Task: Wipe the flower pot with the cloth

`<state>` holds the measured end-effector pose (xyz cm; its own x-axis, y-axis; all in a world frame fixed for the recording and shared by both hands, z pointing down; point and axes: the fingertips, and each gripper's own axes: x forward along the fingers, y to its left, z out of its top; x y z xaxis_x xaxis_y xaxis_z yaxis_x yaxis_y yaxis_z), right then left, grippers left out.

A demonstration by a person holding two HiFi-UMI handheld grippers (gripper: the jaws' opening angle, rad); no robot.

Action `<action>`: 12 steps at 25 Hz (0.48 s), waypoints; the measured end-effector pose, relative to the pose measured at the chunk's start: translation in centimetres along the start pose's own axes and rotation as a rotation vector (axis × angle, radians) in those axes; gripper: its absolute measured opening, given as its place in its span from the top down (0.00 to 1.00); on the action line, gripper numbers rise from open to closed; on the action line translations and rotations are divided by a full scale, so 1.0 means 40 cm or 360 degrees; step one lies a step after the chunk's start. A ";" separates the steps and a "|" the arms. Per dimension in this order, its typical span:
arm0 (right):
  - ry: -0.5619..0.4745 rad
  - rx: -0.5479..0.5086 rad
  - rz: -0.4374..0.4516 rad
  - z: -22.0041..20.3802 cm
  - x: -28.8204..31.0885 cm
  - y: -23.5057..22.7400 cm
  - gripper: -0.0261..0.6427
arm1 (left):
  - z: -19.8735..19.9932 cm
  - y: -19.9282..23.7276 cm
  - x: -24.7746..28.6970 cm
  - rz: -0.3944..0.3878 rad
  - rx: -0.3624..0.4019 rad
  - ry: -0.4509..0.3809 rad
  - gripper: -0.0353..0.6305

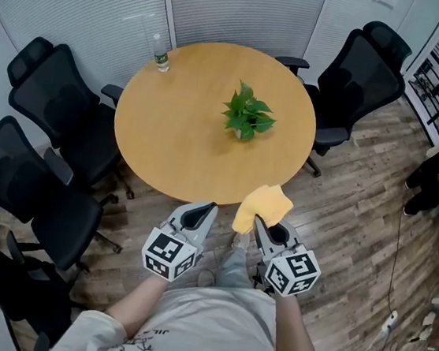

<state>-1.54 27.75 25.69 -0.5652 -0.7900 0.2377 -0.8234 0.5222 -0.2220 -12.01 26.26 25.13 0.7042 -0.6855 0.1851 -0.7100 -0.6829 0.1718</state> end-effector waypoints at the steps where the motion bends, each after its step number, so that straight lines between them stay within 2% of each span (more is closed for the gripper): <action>1: -0.0003 -0.0001 0.0010 0.006 0.010 -0.011 0.89 | 0.002 0.007 0.013 0.0005 -0.0001 0.0002 0.93; 6: 0.0005 -0.0018 0.0070 0.033 0.068 -0.075 0.89 | 0.011 0.048 0.096 0.0027 -0.0013 0.0020 0.93; 12: 0.0011 -0.0040 0.0104 0.089 0.158 -0.186 0.89 | 0.057 0.101 0.220 0.0033 -0.0038 -0.0027 0.93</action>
<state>1.19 17.74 25.48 -0.6180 -0.7517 0.2303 -0.7857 0.5806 -0.2134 -8.65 16.90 25.25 0.6890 -0.7039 0.1725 -0.7245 -0.6624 0.1909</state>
